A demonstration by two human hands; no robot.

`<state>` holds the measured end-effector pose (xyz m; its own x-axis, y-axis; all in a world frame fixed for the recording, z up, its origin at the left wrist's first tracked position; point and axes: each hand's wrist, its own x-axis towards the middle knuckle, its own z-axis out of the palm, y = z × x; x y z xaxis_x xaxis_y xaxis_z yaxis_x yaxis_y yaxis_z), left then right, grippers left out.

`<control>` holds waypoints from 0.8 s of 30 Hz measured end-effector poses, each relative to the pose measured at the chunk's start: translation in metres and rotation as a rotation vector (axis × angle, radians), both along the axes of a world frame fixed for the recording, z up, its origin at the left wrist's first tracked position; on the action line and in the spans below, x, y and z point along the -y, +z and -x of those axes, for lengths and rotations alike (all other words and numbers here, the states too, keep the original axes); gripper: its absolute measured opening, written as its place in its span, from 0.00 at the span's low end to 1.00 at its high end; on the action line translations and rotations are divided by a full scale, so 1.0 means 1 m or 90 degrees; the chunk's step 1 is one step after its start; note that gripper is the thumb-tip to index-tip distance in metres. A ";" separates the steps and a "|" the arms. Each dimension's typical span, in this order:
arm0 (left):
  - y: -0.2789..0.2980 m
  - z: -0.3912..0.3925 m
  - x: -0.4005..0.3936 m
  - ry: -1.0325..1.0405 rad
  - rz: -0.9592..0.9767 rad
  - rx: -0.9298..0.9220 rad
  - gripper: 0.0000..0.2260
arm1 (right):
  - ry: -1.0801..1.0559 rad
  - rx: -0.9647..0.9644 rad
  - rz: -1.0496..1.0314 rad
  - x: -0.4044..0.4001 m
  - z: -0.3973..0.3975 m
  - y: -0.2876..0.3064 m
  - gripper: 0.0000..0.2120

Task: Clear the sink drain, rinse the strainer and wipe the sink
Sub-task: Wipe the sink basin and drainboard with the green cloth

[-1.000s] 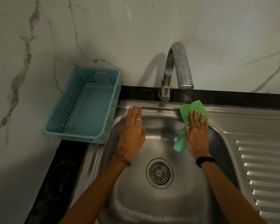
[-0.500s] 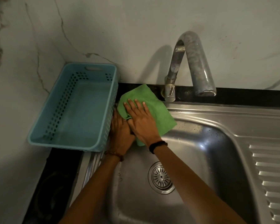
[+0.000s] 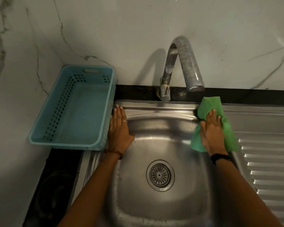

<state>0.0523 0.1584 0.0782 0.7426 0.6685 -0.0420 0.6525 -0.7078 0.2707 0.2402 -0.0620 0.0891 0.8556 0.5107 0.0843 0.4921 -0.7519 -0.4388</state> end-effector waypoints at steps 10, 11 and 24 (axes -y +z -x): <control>-0.003 0.004 -0.004 -0.049 0.030 0.012 0.49 | 0.124 -0.001 -0.008 -0.110 0.097 -0.013 0.25; -0.003 0.004 -0.004 -0.051 0.032 0.019 0.48 | 0.164 0.003 -0.001 -0.118 0.102 -0.012 0.25; 0.006 0.000 0.010 -0.008 0.076 -0.102 0.48 | 0.294 0.024 0.066 -0.063 0.051 -0.003 0.24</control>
